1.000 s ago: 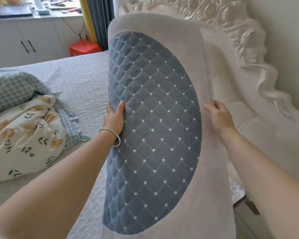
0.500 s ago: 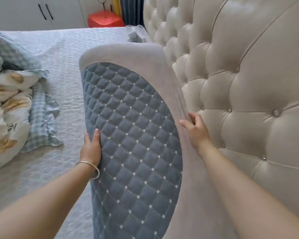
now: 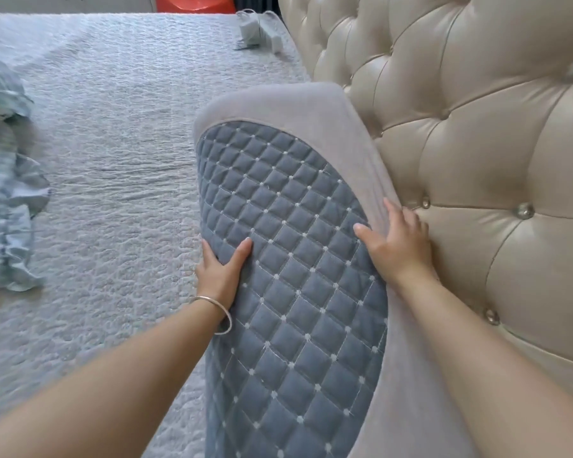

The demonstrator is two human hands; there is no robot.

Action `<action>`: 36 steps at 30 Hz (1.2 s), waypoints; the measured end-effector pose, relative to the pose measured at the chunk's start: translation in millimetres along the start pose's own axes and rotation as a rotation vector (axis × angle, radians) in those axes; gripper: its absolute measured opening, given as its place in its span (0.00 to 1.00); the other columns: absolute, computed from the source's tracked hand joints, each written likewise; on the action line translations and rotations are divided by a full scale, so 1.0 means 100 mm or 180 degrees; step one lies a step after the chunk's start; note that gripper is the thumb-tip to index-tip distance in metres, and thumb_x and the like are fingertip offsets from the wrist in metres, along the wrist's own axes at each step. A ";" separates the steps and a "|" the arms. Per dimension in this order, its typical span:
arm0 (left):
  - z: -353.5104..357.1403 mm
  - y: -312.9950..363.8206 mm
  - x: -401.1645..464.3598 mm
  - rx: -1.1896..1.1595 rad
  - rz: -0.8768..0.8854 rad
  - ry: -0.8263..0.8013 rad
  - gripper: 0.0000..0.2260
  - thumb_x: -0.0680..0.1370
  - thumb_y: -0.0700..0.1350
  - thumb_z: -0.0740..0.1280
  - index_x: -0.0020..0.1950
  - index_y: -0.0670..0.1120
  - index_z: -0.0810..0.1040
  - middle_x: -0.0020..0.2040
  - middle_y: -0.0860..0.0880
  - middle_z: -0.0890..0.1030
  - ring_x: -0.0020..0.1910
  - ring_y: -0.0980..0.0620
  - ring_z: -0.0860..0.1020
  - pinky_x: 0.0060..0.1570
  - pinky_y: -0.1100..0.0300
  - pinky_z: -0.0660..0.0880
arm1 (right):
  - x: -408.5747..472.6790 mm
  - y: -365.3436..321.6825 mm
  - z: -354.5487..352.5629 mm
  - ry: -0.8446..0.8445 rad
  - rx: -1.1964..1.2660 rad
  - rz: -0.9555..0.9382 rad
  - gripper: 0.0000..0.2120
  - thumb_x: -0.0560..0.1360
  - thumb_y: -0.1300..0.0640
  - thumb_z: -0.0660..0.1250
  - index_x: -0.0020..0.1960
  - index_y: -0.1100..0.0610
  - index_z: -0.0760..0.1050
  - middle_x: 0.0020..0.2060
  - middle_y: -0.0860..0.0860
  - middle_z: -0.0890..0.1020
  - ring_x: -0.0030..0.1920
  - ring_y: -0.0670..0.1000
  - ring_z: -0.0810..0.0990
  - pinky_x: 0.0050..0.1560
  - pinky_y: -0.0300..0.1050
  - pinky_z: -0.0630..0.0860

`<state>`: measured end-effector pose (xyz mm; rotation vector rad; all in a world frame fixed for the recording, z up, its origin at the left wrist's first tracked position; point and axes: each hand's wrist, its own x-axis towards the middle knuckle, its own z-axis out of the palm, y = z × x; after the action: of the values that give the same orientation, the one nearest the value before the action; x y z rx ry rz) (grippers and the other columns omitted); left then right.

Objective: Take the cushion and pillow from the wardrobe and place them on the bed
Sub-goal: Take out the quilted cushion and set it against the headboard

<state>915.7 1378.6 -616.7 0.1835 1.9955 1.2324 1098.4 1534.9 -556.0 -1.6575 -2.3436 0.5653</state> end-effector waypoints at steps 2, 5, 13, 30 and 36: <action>0.08 -0.06 0.05 0.0198 -0.0054 0.0118 0.55 0.55 0.77 0.65 0.76 0.59 0.48 0.74 0.44 0.62 0.70 0.40 0.66 0.69 0.40 0.62 | 0.03 0.12 0.18 0.0053 -0.0327 -0.0087 0.36 0.73 0.39 0.61 0.75 0.52 0.56 0.73 0.59 0.60 0.71 0.59 0.58 0.70 0.50 0.53; 0.17 -0.12 0.21 0.0546 -0.0027 0.0360 0.48 0.65 0.71 0.66 0.77 0.58 0.46 0.74 0.41 0.59 0.70 0.38 0.63 0.68 0.41 0.59 | 0.09 0.19 0.34 0.0382 -0.0409 -0.0164 0.40 0.68 0.35 0.54 0.75 0.52 0.56 0.72 0.59 0.62 0.70 0.59 0.60 0.69 0.50 0.54; 0.04 0.00 0.15 0.1009 -0.0357 0.0067 0.56 0.54 0.77 0.63 0.76 0.57 0.49 0.73 0.41 0.64 0.68 0.35 0.66 0.68 0.40 0.63 | 0.08 0.07 0.40 0.0185 -0.1097 0.0142 0.35 0.75 0.36 0.52 0.75 0.55 0.52 0.73 0.61 0.59 0.72 0.59 0.58 0.70 0.52 0.54; -1.61 1.15 -2.14 0.1622 0.1457 -0.1020 0.23 0.75 0.52 0.68 0.68 0.49 0.69 0.58 0.50 0.78 0.50 0.54 0.76 0.38 0.68 0.71 | -2.53 -1.50 -1.10 0.0147 0.0513 0.0669 0.37 0.71 0.32 0.59 0.71 0.54 0.60 0.68 0.53 0.69 0.66 0.54 0.67 0.63 0.51 0.67; -2.27 1.04 -3.02 0.1702 0.1783 -0.1736 0.24 0.75 0.51 0.69 0.69 0.48 0.69 0.59 0.49 0.77 0.52 0.51 0.78 0.42 0.63 0.75 | -3.81 -1.94 -1.52 0.0618 0.0598 0.1156 0.38 0.69 0.32 0.62 0.71 0.55 0.61 0.67 0.53 0.70 0.65 0.54 0.68 0.62 0.52 0.68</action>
<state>946.2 1127.2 -317.3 1.2689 1.7746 0.7936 1121.9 1149.2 -318.9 -1.9592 -1.8074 0.6335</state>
